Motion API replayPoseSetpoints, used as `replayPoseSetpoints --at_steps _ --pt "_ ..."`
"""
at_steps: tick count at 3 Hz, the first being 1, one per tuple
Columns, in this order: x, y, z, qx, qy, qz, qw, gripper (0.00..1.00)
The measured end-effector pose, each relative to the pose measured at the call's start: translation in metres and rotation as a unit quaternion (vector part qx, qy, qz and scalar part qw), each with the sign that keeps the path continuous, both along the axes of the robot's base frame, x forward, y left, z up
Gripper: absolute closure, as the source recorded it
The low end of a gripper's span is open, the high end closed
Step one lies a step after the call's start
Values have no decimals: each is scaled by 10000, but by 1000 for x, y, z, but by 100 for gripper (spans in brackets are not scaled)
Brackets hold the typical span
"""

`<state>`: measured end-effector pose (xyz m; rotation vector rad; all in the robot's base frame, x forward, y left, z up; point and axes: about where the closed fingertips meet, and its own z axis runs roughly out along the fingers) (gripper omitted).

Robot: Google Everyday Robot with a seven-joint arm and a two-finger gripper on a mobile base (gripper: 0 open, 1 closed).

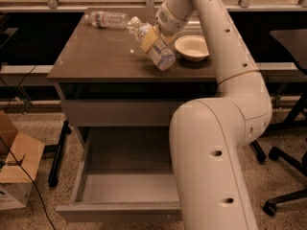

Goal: Pick blue plastic bottle from middle drawer and place on counter

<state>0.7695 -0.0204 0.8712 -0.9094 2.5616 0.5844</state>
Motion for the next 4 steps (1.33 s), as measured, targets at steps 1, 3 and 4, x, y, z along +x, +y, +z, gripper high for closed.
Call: replayPoseSetpoints --at_steps 1,3,4 --pt "9 19 -17 143 73 107 9998 35" --pt "21 27 -17 254 -83 39 9996 0" --pt "21 27 -17 255 -83 39 9996 0"
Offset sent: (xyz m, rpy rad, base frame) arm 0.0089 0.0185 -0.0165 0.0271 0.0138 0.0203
